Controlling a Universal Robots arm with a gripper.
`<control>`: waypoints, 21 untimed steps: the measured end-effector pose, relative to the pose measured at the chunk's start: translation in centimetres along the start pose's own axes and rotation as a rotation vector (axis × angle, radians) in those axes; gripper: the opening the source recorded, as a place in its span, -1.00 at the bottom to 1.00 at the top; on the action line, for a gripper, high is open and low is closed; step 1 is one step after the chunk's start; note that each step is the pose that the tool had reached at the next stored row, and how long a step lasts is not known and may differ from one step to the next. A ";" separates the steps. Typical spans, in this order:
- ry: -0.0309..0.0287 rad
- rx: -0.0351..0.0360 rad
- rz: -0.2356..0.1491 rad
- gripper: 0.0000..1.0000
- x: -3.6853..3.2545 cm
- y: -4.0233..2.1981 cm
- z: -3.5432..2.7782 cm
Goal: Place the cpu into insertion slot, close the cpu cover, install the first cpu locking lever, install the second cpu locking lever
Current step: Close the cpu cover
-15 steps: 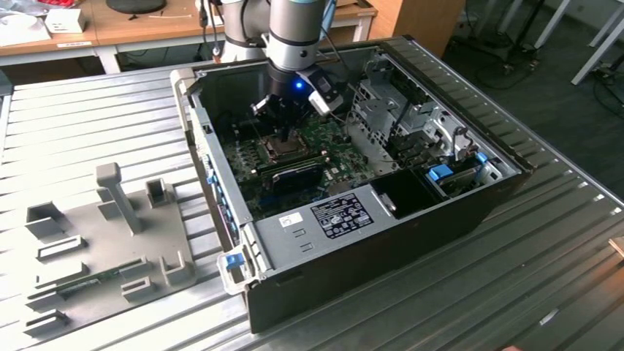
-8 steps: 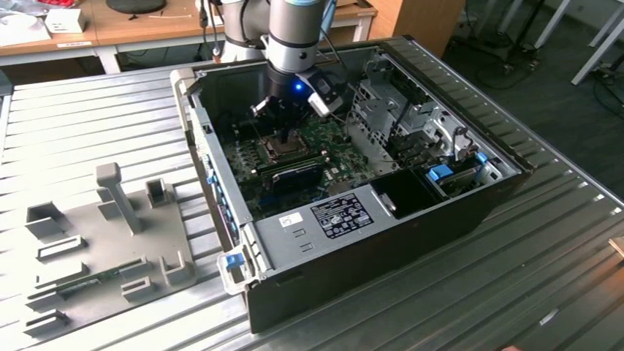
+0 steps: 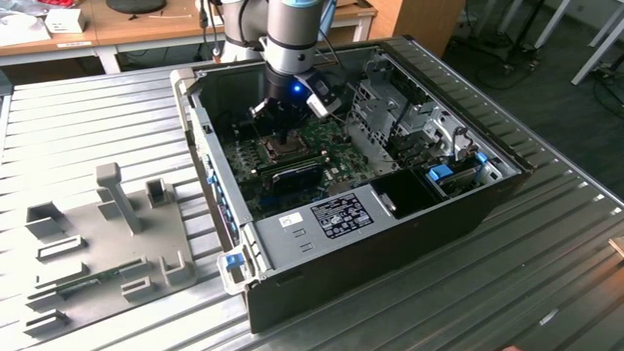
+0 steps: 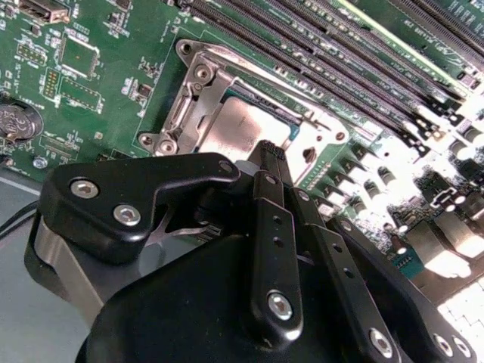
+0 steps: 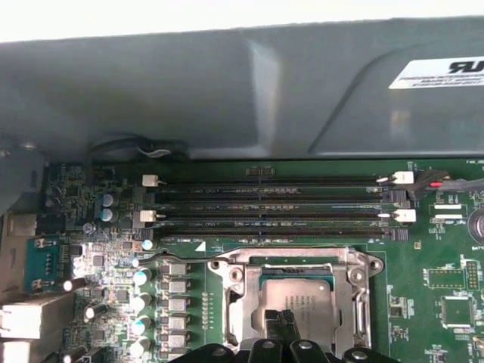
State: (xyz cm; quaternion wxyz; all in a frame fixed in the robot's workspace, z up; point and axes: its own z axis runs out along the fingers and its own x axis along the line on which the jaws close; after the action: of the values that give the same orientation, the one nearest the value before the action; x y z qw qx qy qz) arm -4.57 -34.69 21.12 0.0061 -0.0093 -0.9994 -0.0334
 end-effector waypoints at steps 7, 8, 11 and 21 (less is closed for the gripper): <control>0.0000 0.0039 0.000 -0.79 0.03 0.00 0.02; 0.0000 0.0041 0.000 -0.79 0.03 0.00 0.02; 0.0000 0.0041 0.000 -0.79 0.05 0.00 0.02; -0.0005 0.0179 0.000 -0.79 0.59 0.00 0.12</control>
State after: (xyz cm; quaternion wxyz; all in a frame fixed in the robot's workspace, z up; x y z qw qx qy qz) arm -5.16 -34.67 21.01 0.0059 -0.0093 -0.9996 -0.0245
